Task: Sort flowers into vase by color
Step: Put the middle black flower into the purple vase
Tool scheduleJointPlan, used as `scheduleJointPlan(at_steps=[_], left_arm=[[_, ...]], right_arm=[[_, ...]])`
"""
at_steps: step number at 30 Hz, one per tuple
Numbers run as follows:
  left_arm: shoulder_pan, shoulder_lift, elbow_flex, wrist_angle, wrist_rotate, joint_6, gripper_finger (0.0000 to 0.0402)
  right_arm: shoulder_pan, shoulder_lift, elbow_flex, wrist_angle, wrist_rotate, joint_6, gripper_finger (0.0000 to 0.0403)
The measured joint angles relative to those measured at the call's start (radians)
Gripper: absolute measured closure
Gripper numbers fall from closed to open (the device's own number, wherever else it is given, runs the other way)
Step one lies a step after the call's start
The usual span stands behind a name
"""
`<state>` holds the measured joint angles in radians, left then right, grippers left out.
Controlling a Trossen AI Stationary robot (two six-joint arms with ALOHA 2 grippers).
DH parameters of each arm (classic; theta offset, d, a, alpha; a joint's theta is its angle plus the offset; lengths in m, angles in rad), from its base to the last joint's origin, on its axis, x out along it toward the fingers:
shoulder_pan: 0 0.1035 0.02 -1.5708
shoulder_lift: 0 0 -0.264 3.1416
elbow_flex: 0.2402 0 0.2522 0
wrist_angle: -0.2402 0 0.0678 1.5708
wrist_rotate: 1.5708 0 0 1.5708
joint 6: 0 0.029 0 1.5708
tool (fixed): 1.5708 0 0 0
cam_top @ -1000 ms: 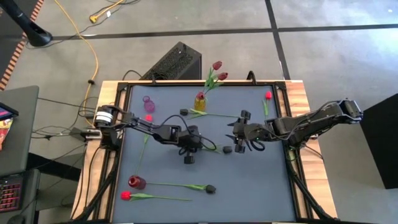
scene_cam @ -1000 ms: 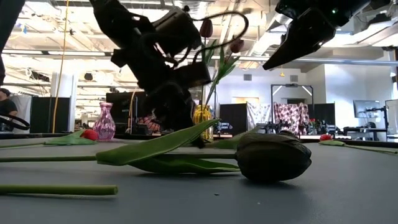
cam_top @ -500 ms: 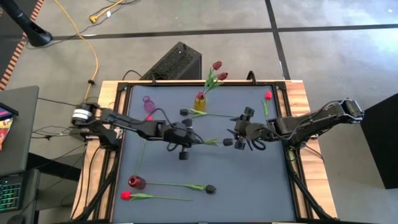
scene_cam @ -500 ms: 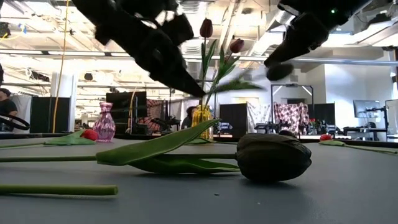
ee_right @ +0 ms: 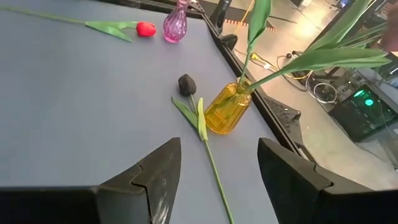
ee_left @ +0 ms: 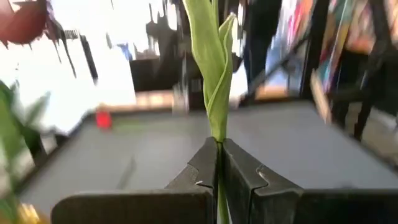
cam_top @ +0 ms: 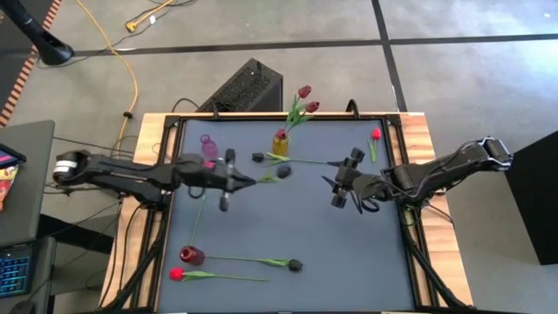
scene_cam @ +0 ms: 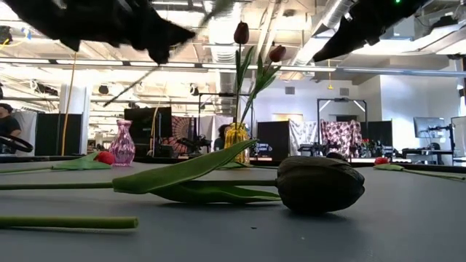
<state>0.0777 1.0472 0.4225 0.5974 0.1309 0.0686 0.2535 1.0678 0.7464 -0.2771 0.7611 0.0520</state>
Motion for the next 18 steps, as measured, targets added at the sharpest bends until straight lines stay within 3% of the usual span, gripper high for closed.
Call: scheduleJointPlan(at_steps=[5,9,14,18], left_arm=[[0.039,-0.169,-0.097,0.108,-0.016,0.037,0.0401],[0.086,-0.270,-0.124,0.136,-0.130,0.098,0.0401],[0.179,-0.328,-0.125,0.137,-0.286,0.195,0.0401],[0.293,-0.343,-0.125,0.137,-0.326,0.244,0.0401]], right_arm=[[-0.001,0.000,0.000,0.000,0.000,0.000,0.0163],[-0.001,0.000,0.000,0.001,0.000,0.000,0.0163],[-0.001,0.001,0.000,0.001,0.000,0.002,0.0163],[-0.001,0.001,0.000,0.001,-0.001,0.004,0.0163]])
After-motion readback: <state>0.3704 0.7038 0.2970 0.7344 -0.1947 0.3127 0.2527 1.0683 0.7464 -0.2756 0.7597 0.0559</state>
